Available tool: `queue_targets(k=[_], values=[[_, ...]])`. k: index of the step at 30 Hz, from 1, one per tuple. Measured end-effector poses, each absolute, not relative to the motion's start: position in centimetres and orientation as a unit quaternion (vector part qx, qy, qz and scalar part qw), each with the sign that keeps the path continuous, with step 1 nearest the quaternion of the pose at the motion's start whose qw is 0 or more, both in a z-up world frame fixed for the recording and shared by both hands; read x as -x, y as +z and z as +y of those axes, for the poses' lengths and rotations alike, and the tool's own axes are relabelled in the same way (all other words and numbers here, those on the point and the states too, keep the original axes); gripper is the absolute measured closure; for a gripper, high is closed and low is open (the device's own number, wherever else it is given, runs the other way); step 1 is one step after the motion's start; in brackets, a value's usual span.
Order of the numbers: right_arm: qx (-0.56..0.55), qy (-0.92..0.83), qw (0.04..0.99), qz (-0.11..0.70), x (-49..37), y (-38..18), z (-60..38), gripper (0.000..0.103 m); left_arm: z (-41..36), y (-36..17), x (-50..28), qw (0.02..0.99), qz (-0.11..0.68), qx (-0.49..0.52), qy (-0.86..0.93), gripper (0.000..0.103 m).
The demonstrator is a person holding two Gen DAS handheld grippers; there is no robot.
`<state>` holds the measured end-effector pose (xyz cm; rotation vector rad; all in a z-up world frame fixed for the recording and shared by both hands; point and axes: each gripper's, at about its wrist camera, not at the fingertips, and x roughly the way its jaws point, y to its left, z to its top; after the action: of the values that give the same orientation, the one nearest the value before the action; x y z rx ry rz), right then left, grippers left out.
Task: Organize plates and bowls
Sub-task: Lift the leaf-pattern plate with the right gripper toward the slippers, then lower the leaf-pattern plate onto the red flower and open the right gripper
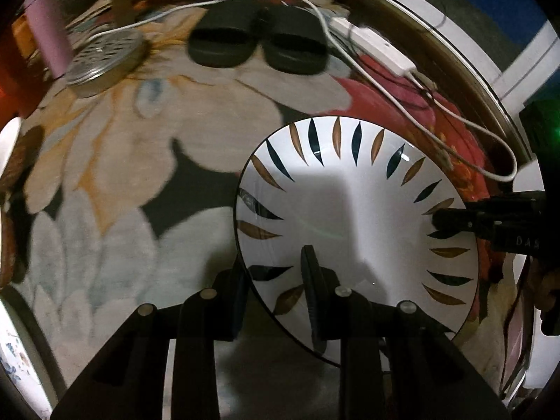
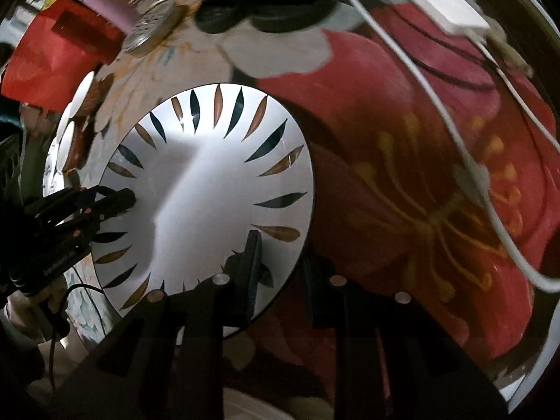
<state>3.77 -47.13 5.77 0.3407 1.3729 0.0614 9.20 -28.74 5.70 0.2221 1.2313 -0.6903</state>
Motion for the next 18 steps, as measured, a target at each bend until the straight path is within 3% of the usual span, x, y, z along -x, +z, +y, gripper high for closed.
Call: queue_targets(k=[18], values=[[-0.172, -0.009, 0.738, 0.653, -1.0, 2.5, -50.6, 0.079, -33.1, 2.8, -7.6, 0.728, 0.592, -0.147, -0.315, 0.075]])
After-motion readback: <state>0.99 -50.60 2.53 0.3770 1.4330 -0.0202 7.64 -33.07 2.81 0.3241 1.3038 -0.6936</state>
